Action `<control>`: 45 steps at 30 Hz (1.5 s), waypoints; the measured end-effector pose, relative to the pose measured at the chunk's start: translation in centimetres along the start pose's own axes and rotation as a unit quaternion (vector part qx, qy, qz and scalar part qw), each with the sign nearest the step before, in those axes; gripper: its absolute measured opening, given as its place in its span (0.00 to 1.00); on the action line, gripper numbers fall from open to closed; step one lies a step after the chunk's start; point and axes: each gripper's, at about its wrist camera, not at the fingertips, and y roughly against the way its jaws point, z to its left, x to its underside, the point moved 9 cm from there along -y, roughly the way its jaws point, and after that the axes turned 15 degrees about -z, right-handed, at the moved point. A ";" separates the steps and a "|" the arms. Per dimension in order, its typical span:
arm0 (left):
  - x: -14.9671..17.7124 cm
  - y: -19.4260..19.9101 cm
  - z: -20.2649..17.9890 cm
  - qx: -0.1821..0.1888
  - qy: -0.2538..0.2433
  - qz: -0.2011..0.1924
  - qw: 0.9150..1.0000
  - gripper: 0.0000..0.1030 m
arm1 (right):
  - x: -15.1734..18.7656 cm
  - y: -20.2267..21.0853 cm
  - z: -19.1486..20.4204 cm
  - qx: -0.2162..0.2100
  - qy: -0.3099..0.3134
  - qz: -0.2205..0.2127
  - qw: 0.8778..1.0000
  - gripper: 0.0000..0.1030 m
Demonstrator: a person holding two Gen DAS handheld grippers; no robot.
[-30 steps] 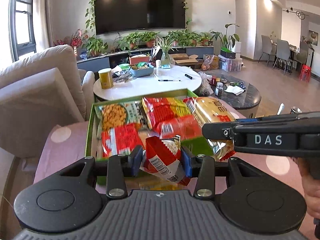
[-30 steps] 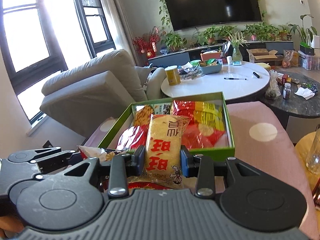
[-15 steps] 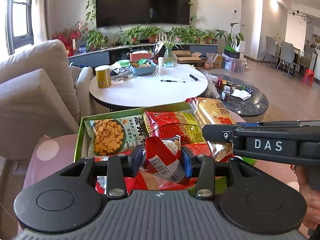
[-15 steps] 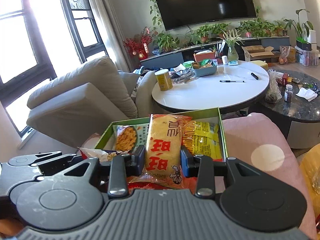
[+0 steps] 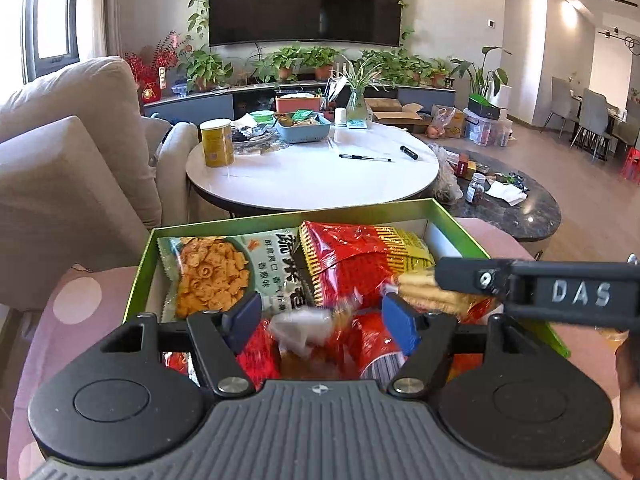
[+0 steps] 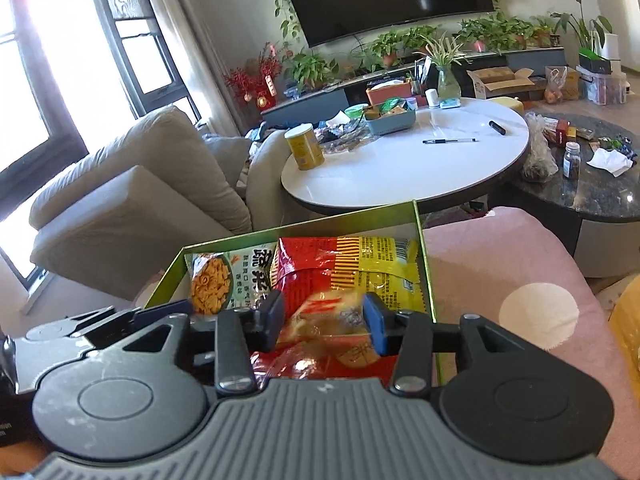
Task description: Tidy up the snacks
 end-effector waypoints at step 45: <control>13.2 29.8 4.8 0.023 -0.036 0.041 0.998 0.82 | 8.5 15.0 8.0 -0.061 0.067 0.040 0.995 0.63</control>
